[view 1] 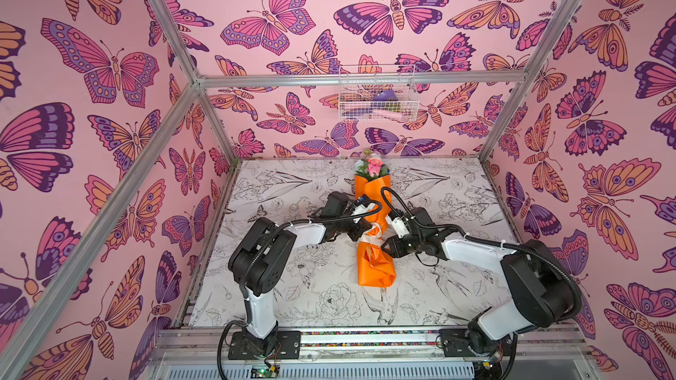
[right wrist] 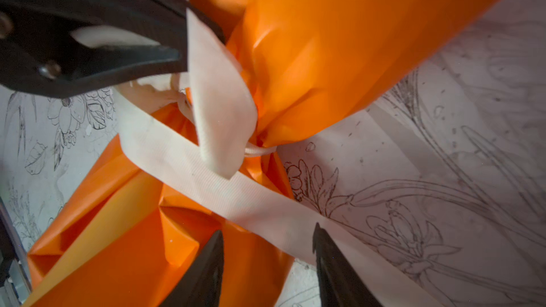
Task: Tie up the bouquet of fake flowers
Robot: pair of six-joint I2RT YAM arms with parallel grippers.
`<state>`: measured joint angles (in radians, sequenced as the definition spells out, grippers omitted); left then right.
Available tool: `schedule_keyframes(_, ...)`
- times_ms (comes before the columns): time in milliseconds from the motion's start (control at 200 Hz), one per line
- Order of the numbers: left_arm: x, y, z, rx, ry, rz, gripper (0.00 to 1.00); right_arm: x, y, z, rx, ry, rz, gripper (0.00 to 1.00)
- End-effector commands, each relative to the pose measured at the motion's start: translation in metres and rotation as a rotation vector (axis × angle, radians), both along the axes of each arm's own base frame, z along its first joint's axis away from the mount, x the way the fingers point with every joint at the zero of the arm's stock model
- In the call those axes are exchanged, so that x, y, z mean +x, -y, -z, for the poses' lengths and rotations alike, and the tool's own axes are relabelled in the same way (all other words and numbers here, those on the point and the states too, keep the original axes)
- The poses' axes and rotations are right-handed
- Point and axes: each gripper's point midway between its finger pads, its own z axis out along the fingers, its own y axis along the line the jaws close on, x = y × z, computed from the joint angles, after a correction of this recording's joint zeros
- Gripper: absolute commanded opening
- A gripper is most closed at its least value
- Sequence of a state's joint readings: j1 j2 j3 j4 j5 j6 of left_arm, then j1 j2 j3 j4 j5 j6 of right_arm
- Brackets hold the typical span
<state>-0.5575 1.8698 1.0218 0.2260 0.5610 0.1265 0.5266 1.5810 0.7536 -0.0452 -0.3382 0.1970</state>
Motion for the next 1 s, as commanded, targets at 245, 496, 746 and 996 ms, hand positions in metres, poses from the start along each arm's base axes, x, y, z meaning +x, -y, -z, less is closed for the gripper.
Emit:
schedule_keyframes(245, -0.006, 0.001, 0.001, -0.014, -0.001, 0.034, 0.0, 0.012, -0.018, 0.003, 0.033, -0.005, -0.13, 0.66)
schedule_keyframes(496, -0.006, 0.001, 0.001, -0.014, -0.004, 0.032, 0.0, 0.013, -0.017, -0.003, 0.022, -0.012, -0.125, 0.51)
schedule_keyframes(746, -0.005, 0.0, -0.002, -0.014, 0.002, 0.021, 0.0, 0.011, -0.015, -0.019, 0.046, 0.017, -0.1, 0.22)
schedule_keyframes(996, -0.007, -0.002, -0.003, -0.022, 0.001, 0.007, 0.0, 0.009, -0.015, -0.027, 0.078, 0.005, -0.066, 0.0)
